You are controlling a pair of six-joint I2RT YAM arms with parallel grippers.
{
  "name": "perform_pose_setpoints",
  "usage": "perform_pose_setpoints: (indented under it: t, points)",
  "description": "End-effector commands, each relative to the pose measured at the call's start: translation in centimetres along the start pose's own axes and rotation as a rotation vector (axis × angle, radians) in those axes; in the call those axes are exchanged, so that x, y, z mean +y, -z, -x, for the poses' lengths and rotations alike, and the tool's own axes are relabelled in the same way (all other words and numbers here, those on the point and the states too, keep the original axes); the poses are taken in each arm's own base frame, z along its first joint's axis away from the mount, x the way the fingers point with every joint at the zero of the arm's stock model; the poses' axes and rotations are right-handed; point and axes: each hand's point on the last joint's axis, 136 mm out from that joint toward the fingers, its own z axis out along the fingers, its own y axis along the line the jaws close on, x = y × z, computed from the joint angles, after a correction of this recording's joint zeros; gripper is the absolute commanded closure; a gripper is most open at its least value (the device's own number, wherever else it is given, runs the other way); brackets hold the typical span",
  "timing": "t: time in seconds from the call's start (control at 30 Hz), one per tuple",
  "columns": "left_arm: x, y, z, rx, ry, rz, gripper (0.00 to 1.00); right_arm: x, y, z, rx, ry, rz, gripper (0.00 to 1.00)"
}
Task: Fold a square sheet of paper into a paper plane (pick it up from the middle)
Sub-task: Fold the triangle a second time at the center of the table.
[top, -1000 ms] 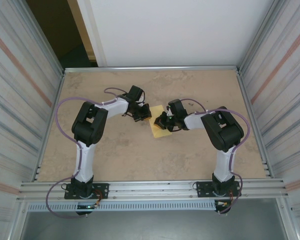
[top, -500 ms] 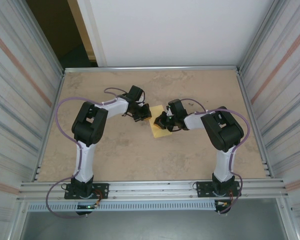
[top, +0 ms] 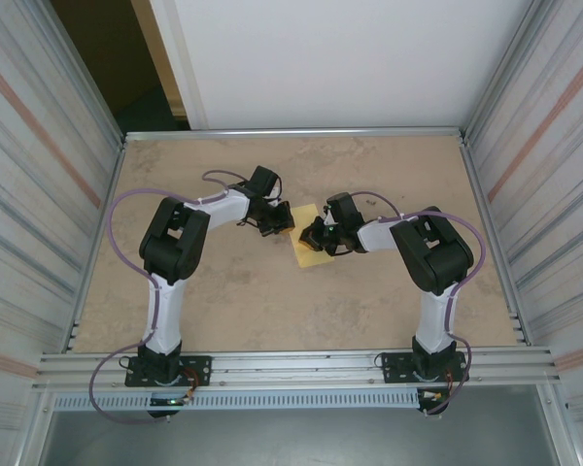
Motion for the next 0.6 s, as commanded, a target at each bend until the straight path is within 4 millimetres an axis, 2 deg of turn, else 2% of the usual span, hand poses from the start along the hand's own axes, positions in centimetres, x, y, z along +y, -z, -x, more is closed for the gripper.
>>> perform_pose_setpoints:
  t: [0.0,0.27,0.43,0.57]
  points:
    - [1.1,-0.5,-0.8,0.042,0.009,0.033,0.93,-1.9,-0.5,0.4,-0.015,-0.056,-0.067,1.0]
    - [-1.9,2.1,1.2,-0.026,-0.025,-0.022,0.86,-2.5,-0.9,0.2,-0.001,-0.096,-0.086,1.0]
    - [-2.0,3.6,1.6,-0.067,-0.019,-0.028,0.83,-2.4,-0.9,0.2,0.004,-0.098,-0.084,0.99]
    - [-1.5,3.2,0.9,-0.045,-0.01,-0.04,0.82,-2.3,-0.8,0.1,0.004,-0.103,-0.081,0.99]
